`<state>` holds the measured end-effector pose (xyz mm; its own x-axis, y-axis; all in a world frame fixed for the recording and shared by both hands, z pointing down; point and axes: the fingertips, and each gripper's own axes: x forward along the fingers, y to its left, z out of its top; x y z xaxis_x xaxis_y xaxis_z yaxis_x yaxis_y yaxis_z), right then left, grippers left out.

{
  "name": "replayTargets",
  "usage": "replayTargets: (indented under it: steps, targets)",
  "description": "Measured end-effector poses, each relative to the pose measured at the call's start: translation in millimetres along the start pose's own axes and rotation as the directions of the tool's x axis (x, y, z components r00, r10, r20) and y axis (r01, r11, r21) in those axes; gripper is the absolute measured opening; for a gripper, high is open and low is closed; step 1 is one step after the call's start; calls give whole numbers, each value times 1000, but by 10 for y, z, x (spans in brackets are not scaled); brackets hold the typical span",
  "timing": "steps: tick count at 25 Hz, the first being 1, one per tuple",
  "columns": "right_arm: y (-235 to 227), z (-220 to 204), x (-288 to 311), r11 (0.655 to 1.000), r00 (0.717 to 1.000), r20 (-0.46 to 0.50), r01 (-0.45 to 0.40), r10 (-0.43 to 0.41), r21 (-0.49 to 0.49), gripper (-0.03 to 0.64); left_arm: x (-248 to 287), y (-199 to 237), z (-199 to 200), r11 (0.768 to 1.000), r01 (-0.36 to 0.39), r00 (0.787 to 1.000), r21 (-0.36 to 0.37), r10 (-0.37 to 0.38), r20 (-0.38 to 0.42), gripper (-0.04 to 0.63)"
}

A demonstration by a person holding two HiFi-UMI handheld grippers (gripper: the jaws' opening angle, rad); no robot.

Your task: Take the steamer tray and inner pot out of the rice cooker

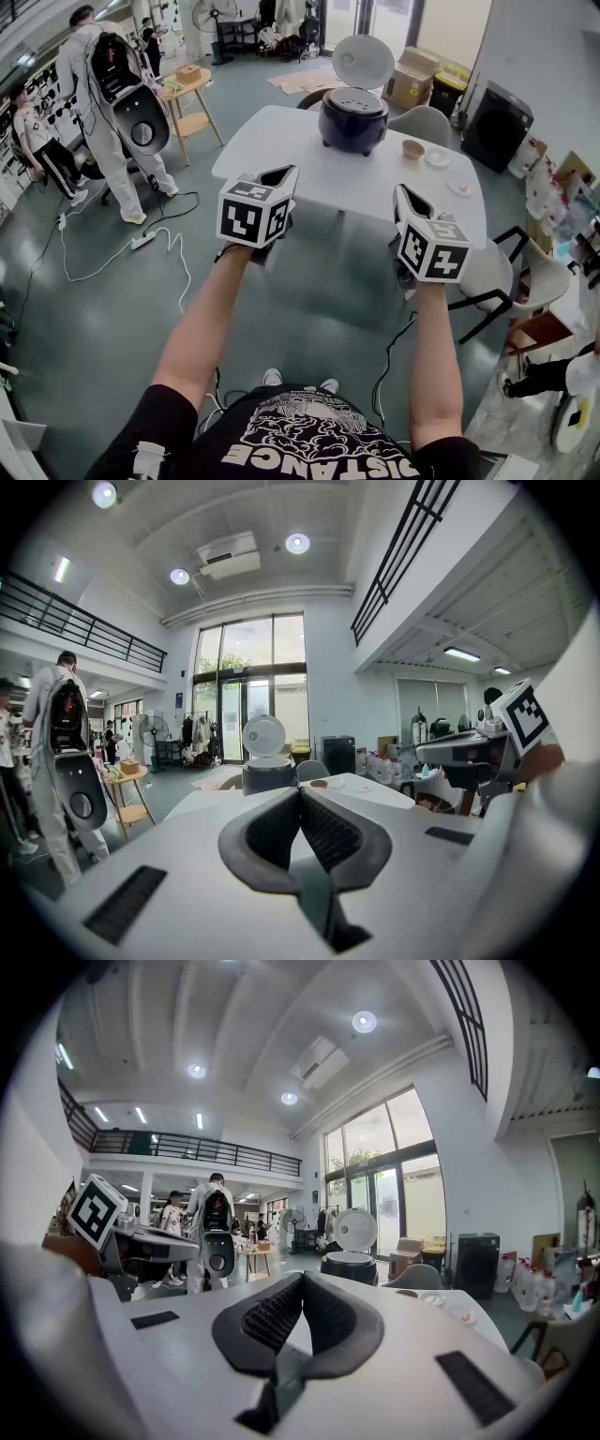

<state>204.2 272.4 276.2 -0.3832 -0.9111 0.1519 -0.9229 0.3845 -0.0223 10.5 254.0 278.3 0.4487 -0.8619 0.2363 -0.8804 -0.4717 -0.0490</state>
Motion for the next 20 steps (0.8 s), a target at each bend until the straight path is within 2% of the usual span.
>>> replayTargets:
  steps: [8,10,15,20]
  targets:
    - [-93,16,11,1000,1000,-1,15,-15,-6,16,82,-58,67,1000,6,1000,13,-6,12,15]
    - [-110,2,2,1000,1000,-2,15,-15,-7,45,97,-85,58,1000,8,1000,13,-8,14,44]
    - [-129,-52,-11,1000,1000,0,18,-18,-5,62,110,-101,7,1000,7,1000,12,-8,17,82]
    - [-212,-77,7,1000,1000,-12,19,-19,-1,119,174,-108,19,1000,0,1000,17,0,16,157]
